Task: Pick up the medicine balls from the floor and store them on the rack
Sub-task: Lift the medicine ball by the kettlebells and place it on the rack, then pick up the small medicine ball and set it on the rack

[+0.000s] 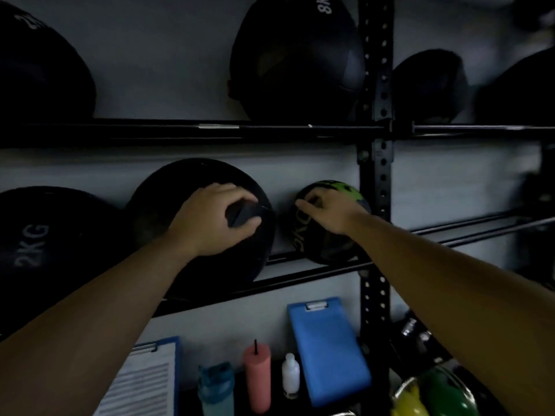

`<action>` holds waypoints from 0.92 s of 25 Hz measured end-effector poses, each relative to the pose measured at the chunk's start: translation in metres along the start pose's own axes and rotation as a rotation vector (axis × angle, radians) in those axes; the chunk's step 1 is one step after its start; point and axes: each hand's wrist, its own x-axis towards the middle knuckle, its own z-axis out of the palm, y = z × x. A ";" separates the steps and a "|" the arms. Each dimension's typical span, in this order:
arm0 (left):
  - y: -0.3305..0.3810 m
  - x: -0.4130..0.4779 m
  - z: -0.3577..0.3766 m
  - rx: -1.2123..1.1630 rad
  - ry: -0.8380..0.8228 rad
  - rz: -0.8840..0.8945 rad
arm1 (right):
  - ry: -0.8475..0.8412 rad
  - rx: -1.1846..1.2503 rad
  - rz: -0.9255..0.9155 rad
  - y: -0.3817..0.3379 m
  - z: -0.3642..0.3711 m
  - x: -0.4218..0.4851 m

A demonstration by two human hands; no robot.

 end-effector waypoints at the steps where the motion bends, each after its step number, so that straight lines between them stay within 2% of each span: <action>1: 0.011 0.017 0.003 -0.078 -0.049 -0.017 | 0.020 -0.069 0.029 0.003 -0.016 -0.014; 6: 0.078 0.070 0.044 -0.245 -0.284 0.018 | 0.074 -0.318 0.273 0.037 -0.085 -0.103; 10: 0.161 0.078 0.070 -0.330 -0.376 0.084 | 0.081 -0.477 0.457 0.052 -0.146 -0.190; 15: 0.298 0.056 0.072 -0.514 -0.451 0.154 | 0.194 -0.476 0.636 0.073 -0.226 -0.325; 23: 0.566 -0.051 0.068 -0.601 -0.637 0.363 | 0.159 -0.460 0.904 0.118 -0.286 -0.594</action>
